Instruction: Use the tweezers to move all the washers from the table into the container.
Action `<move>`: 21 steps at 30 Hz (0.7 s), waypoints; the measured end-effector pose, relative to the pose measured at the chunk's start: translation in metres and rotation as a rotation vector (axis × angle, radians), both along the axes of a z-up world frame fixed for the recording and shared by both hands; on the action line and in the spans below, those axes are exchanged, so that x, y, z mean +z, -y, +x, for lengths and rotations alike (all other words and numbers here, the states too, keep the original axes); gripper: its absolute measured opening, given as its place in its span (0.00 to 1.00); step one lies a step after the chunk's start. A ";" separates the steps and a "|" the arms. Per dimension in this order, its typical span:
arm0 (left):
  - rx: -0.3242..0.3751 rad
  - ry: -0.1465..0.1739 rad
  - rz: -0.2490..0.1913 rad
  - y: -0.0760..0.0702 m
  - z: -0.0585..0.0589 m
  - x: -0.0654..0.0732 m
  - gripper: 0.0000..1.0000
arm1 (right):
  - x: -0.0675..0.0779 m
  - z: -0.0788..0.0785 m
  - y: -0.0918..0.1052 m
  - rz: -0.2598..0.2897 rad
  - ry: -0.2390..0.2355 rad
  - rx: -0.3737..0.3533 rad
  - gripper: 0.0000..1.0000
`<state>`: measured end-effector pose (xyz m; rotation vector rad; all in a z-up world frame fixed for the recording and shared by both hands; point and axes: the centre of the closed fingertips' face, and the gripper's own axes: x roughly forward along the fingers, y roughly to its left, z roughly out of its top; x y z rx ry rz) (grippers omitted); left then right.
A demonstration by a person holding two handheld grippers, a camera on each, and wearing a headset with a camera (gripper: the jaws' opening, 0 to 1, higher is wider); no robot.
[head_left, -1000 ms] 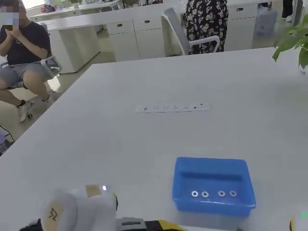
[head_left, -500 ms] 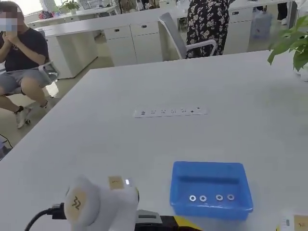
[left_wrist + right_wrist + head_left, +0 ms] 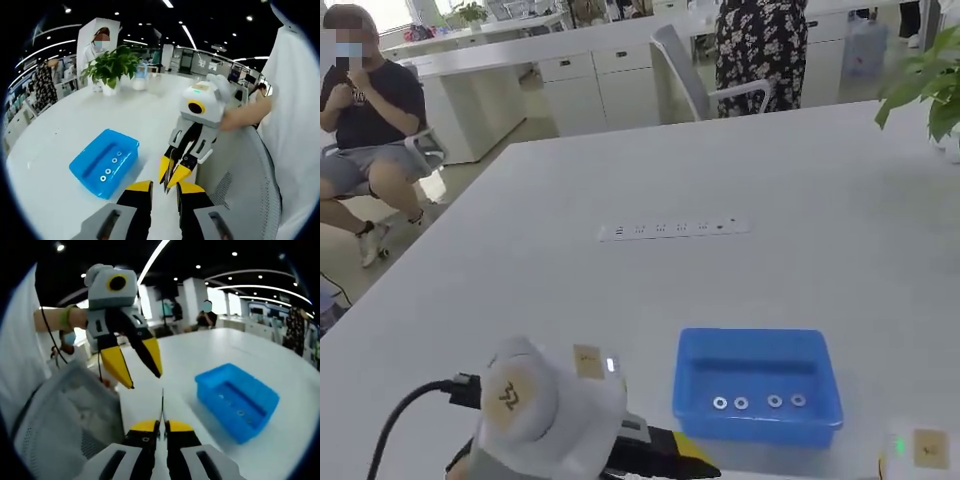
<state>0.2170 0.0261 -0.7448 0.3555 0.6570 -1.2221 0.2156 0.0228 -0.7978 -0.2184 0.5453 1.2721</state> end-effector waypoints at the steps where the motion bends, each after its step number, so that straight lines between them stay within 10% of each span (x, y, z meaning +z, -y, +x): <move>1: -0.011 0.000 0.000 0.003 -0.002 0.001 0.16 | 0.000 -0.001 0.000 -0.006 0.008 0.006 0.03; 10: -0.114 0.055 0.017 0.029 -0.007 0.009 0.10 | -0.004 -0.012 -0.006 -0.075 0.094 0.104 0.03; 21: -0.191 0.049 0.062 0.038 -0.011 -0.002 0.00 | -0.012 -0.009 0.000 -0.123 0.108 0.111 0.03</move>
